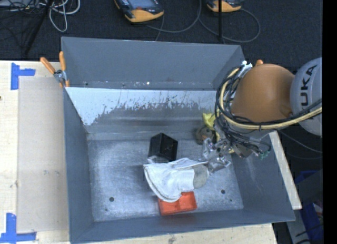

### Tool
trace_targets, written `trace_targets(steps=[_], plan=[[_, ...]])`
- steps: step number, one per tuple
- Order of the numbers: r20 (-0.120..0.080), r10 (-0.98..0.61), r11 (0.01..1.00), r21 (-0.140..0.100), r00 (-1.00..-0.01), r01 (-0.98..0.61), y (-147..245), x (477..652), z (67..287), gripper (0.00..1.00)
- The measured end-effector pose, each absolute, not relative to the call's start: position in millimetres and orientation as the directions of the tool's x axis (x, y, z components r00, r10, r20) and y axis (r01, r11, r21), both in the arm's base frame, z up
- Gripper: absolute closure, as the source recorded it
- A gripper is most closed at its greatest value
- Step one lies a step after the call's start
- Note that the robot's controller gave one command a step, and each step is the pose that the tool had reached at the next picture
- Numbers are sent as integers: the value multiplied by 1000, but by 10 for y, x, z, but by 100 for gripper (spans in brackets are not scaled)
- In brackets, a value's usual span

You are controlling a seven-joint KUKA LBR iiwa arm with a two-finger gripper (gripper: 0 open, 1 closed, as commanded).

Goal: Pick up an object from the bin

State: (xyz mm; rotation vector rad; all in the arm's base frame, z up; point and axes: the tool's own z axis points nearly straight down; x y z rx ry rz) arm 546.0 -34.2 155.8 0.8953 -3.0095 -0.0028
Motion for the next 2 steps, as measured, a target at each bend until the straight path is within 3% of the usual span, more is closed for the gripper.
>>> trace_targets(steps=[1,2], plan=[[-2,-547,837,-1,-837,-547,-339,5356,1764,100],[-1,-553,833,1,-833,-553,-243,5403,2571,100]])
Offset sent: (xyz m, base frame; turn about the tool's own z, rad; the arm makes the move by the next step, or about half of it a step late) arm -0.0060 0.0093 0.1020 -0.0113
